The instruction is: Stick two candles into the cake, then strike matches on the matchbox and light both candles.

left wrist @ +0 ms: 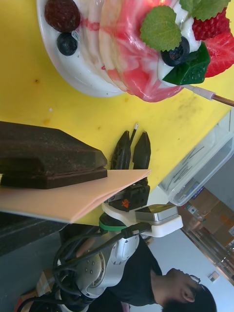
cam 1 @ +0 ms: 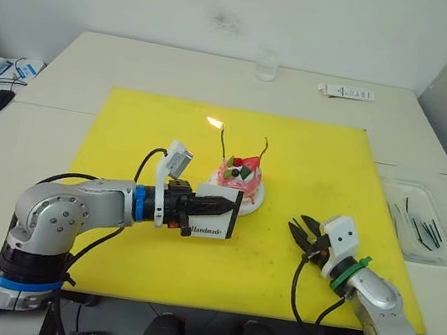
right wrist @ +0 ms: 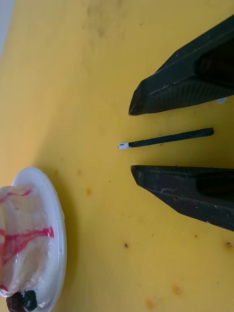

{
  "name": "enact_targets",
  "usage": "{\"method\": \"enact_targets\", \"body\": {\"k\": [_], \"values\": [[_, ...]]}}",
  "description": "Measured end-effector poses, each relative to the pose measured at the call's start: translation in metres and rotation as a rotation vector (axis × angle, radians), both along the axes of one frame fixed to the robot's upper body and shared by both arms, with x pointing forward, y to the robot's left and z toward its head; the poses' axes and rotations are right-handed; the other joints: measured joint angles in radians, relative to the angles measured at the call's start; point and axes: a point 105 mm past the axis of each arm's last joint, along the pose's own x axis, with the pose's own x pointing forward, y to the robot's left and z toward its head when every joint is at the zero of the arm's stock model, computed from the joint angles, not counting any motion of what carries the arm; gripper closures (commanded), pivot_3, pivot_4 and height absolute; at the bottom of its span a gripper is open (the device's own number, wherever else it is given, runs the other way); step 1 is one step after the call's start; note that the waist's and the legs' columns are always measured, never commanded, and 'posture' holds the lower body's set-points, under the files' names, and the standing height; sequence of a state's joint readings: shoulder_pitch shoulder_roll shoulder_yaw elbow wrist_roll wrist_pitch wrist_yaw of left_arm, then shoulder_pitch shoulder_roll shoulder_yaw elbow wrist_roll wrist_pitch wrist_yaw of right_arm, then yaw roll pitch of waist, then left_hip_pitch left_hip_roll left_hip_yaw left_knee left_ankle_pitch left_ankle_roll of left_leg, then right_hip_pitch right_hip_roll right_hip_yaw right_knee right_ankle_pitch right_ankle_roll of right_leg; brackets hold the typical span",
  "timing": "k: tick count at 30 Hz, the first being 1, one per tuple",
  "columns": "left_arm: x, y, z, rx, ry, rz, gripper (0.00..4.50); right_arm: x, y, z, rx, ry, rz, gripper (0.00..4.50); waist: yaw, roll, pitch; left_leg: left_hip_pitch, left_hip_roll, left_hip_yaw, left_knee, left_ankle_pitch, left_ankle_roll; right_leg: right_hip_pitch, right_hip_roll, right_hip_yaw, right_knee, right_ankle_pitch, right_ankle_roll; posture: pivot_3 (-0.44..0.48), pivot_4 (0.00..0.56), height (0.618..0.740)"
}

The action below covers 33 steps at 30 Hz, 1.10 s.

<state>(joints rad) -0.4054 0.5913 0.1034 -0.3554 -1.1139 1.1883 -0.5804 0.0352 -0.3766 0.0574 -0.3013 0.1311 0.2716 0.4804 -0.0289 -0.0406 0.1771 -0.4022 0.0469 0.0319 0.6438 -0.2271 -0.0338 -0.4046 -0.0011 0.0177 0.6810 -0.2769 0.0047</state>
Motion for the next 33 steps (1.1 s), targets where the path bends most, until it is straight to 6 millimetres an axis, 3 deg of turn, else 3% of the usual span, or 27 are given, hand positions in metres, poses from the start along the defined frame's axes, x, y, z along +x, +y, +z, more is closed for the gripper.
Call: {"method": "enact_targets", "body": {"k": [6, 9, 12, 24, 26, 30, 33], "values": [[0.000, 0.000, 0.000, 0.000, -0.001, 0.000, 4.50, -0.001, 0.000, -0.002, 0.005, -0.008, -0.002, 2.84, 0.000, 0.000, 0.000, 0.000, 0.000, 0.000, 0.000, 0.000, 0.000, 0.000, 0.000, 0.000, 0.000, 0.000, 0.000, 0.000, 0.150, 0.740], [0.000, 0.000, 0.000, 0.000, -0.001, 0.000, 4.50, -0.001, 0.000, -0.002, 0.004, -0.007, -0.003, 3.39, 0.000, 0.000, 0.000, 0.000, 0.000, 0.000, 0.000, 0.000, 0.000, 0.000, 0.000, 0.000, 0.000, 0.000, 0.000, 0.000, 0.150, 0.740], [0.000, 0.000, 0.000, 0.000, -0.001, 0.000, 4.50, -0.002, 0.001, -0.003, 0.008, -0.001, -0.004, 4.39, 0.000, 0.000, 0.000, 0.000, 0.000, 0.000, 0.000, 0.000, 0.000, 0.000, 0.000, 0.000, 0.000, 0.000, 0.000, 0.000, 0.150, 0.740], [0.001, 0.001, 0.000, 0.003, -0.002, 0.002, 4.50, -0.006, 0.007, 0.001, 0.011, 0.003, 0.017, 4.45, 0.000, 0.000, 0.000, 0.000, 0.000, 0.000, 0.000, 0.000, 0.000, 0.000, 0.000, 0.000, 0.000, 0.000, 0.000, 0.000, 0.150, 0.740], [0.002, 0.000, 0.002, 0.002, -0.005, 0.004, 4.50, -0.010, 0.017, 0.012, -0.005, -0.012, 0.085, 4.45, 0.000, 0.000, 0.000, 0.000, 0.000, 0.000, 0.000, 0.000, 0.000, 0.000, 0.000, 0.000, 0.000, 0.000, 0.000, 0.000, 0.150, 0.740], [0.005, -0.002, 0.005, -0.007, -0.012, 0.004, 4.50, -0.019, 0.040, 0.068, -0.069, -0.150, 0.288, 4.45, 0.001, 0.000, 0.000, 0.000, 0.000, 0.000, 0.001, 0.000, 0.000, 0.000, 0.000, -0.001, 0.000, 0.000, 0.000, 0.000, 0.150, 0.740], [0.009, -0.003, 0.006, -0.017, -0.008, 0.017, 4.50, -0.032, 0.054, 0.084, -0.151, -0.164, 0.440, 4.45, 0.002, 0.000, 0.000, 0.000, 0.000, -0.001, 0.000, 0.000, 0.000, 0.000, 0.000, -0.001, 0.000, 0.000, 0.000, 0.000, 0.150, 0.740]]}}
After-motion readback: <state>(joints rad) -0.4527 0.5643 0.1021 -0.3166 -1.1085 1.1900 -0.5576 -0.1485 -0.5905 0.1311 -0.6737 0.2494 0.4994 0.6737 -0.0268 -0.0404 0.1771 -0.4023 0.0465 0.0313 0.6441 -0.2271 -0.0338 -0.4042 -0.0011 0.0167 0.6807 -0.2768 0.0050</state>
